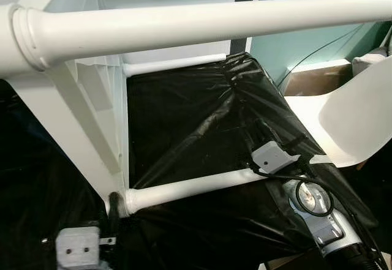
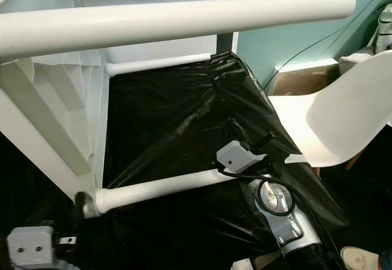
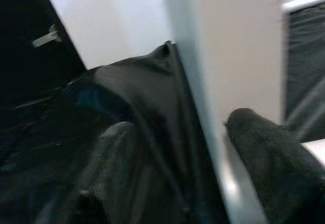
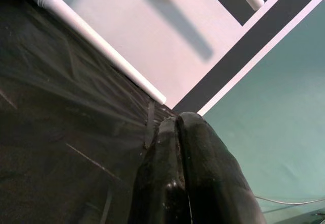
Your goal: Building children table
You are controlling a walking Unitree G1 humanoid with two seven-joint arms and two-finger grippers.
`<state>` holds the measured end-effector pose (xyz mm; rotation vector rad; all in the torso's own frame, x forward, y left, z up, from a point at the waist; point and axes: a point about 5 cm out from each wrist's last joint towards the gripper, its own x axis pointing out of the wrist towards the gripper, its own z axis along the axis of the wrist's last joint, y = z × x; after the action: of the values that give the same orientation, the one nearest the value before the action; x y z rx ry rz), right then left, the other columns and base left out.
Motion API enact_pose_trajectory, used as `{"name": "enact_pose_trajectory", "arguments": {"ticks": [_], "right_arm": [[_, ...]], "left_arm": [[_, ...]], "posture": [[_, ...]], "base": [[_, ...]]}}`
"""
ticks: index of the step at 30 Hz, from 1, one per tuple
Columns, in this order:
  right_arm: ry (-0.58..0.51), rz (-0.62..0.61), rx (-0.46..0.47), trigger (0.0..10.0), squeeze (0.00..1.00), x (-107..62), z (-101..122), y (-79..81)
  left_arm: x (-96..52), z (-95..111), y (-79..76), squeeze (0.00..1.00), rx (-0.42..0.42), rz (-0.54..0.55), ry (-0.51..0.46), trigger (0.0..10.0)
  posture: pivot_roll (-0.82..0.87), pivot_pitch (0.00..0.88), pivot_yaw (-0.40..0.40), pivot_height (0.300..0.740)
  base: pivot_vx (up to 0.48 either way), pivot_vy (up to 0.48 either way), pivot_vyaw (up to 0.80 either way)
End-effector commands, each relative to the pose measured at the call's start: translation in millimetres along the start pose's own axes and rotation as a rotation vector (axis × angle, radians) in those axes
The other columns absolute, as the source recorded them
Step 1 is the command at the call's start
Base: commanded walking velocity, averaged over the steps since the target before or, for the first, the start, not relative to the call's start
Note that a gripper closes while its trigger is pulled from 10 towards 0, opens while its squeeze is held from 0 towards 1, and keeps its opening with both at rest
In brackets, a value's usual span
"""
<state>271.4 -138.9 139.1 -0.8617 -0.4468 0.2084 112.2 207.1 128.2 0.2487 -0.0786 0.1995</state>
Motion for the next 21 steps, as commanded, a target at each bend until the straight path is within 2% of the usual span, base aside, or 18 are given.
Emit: {"name": "enact_pose_trajectory", "arguments": {"ticks": [1,4,5,10,16,17,18,19,20,21], "right_arm": [[-0.015,0.002,0.001,10.0,0.00,2.2,2,2.3],[-0.016,0.003,0.000,10.0,0.00,2.6,2,2.4],[-0.018,0.003,-0.006,10.0,0.03,2.8,1,2.6],[-0.020,-0.001,-0.013,10.0,0.02,3.7,0,2.8],[-0.029,-0.007,-0.021,10.0,0.04,5.9,1,2.1],[-0.039,-0.016,-0.027,10.0,1.00,7.6,2,0.7],[-0.047,-0.022,-0.030,10.0,1.00,8.7,4,-0.2],[-0.047,-0.022,-0.030,10.0,1.00,8.7,4,-0.2],[-0.080,-0.038,-0.059,10.0,1.00,10.3,8,-2.5],[-0.093,-0.044,-0.074,10.0,1.00,10.5,9,-3.0]], "left_arm": [[-5.3,-11,14.1,1.00,-0.006,0.077,0.057,10.0],[-6.4,-12,19.5,1.00,-0.006,0.098,0.065,10.0],[-6.6,-12,26.4,1.00,0.008,0.128,0.054,10.0],[-3.0,-13,37.1,1.00,0.071,0.165,0.039,10.0],[4.7,-17,44.0,1.00,0.063,0.200,0.035,10.0],[11.6,-21,40.0,1.00,0.015,0.210,0.039,10.0],[16.5,-23,36.8,1.00,-0.022,0.214,0.043,10.0],[16.5,-23,36.8,1.00,-0.022,0.214,0.043,10.0],[26.9,-31,18.8,1.00,-0.119,0.177,0.066,10.0],[29.8,-33,11.8,0.96,-0.149,0.160,0.075,10.0]], "posture": [[0.19,0.001,0.021,0.740],[0.19,0.002,0.020,0.740],[0.19,0.000,0.020,0.740],[0.19,0.000,0.018,0.740],[0.18,0.000,0.020,0.740],[0.17,0.000,0.024,0.740],[0.17,0.000,0.024,0.740],[0.17,0.000,0.024,0.740],[0.16,0.000,0.027,0.740],[0.16,0.000,0.029,0.740]], "base": [[0.000,0.000,0.00],[0.000,0.000,0.00],[0.000,0.000,0.00],[0.000,0.000,0.00],[0.000,0.000,0.00],[0.000,0.000,0.00],[0.000,0.000,0.00],[0.000,0.000,0.00],[0.000,0.000,0.00],[0.000,0.000,0.00]]}}
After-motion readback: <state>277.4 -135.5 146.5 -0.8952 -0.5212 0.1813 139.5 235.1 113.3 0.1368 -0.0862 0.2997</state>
